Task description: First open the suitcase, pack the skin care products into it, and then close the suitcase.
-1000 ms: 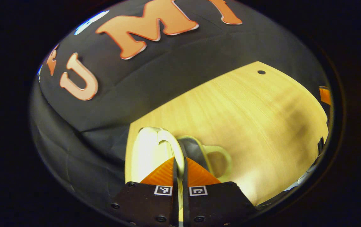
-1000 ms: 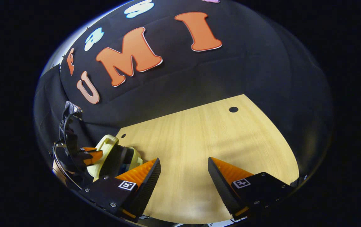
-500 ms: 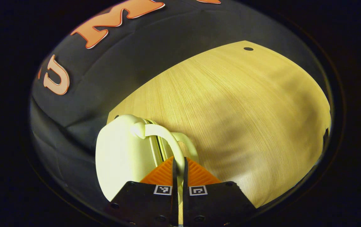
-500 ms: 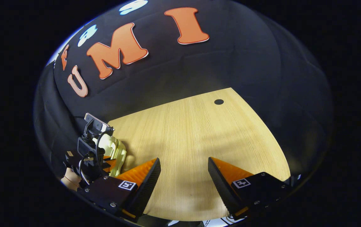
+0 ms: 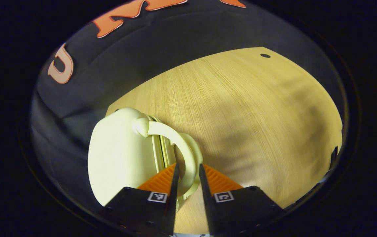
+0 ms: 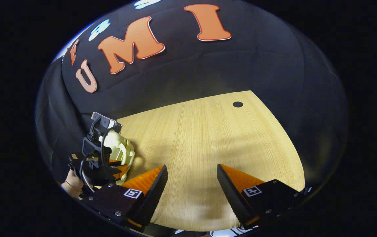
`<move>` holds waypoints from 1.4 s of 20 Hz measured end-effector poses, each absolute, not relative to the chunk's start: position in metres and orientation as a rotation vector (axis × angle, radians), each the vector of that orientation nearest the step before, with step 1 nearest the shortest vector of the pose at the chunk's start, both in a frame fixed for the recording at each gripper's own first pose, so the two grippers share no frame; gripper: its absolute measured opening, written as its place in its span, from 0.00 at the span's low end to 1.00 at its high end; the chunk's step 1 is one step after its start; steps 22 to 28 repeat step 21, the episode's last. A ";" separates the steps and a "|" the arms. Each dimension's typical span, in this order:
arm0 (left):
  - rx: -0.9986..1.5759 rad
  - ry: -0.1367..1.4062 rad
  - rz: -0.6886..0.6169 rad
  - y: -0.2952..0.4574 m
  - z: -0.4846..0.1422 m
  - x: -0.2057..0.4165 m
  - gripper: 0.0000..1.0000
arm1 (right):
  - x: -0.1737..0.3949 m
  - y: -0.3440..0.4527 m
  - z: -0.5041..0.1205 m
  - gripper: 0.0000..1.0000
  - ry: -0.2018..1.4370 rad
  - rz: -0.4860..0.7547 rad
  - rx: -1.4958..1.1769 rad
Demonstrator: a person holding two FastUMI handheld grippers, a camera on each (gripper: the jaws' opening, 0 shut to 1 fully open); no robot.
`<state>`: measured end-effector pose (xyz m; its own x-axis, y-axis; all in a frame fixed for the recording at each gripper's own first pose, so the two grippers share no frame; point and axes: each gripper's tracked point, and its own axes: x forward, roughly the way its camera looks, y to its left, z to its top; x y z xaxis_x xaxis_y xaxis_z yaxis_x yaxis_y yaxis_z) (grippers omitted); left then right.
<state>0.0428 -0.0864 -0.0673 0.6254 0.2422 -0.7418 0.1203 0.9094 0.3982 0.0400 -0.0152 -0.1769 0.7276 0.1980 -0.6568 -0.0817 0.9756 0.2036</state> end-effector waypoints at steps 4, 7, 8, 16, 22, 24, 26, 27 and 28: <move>0.326 0.821 0.068 -0.083 -0.046 0.042 0.99 | 0.048 0.006 -0.176 0.95 0.743 0.167 0.150; 0.252 0.671 0.069 -0.079 0.001 0.050 0.99 | 0.054 0.023 -0.166 0.95 0.717 0.171 0.110; 0.232 0.620 0.071 -0.075 0.020 0.054 0.99 | 0.058 0.029 -0.159 0.96 0.700 0.171 0.102; 0.037 0.219 0.068 -0.044 0.186 0.064 0.99 | 0.086 0.070 -0.085 0.95 0.437 0.130 0.060; 0.056 0.044 0.039 -0.010 0.263 0.052 0.98 | 0.089 0.094 -0.053 0.95 0.292 0.122 0.057; 0.056 0.044 0.039 -0.010 0.263 0.052 0.98 | 0.089 0.094 -0.053 0.95 0.292 0.122 0.057; 0.056 0.044 0.039 -0.010 0.263 0.052 0.98 | 0.089 0.094 -0.053 0.95 0.292 0.122 0.057; 0.056 0.044 0.039 -0.010 0.263 0.052 0.98 | 0.089 0.094 -0.053 0.95 0.292 0.122 0.057; 0.056 0.044 0.039 -0.010 0.263 0.052 0.98 | 0.089 0.094 -0.053 0.95 0.292 0.122 0.057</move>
